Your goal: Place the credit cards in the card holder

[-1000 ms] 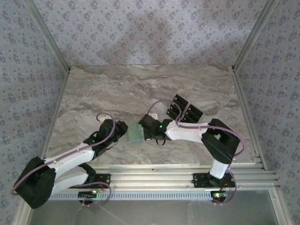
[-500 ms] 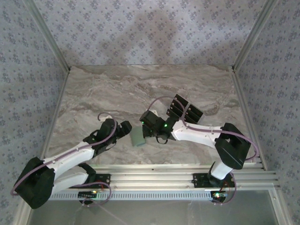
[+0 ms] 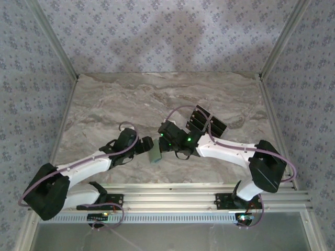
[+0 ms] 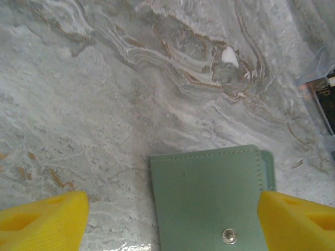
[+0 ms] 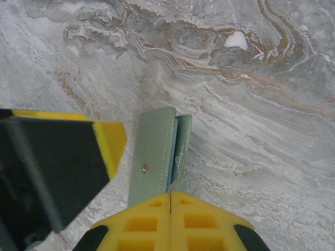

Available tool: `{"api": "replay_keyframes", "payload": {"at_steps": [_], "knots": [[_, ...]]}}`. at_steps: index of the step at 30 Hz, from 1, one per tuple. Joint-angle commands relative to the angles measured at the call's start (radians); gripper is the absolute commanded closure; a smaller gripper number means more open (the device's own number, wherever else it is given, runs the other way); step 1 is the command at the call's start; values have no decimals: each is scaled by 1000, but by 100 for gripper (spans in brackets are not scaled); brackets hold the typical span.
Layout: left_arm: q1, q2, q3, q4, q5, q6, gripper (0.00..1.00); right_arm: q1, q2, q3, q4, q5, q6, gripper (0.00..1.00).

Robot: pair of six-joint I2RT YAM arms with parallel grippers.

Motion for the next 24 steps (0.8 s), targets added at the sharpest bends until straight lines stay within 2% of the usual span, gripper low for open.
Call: {"api": "replay_keyframes", "payload": {"at_steps": [1,14,24], "knots": [[-16,16,33,27,18,16,16,9,-40,7,-3,-4,14,100],[-73,33,50,43,-8,8,16,14,-46,-1,4,-2,21,100],[-80,73,46,60,-13,10,16,15,-55,-4,5,-3,24,100]]}}
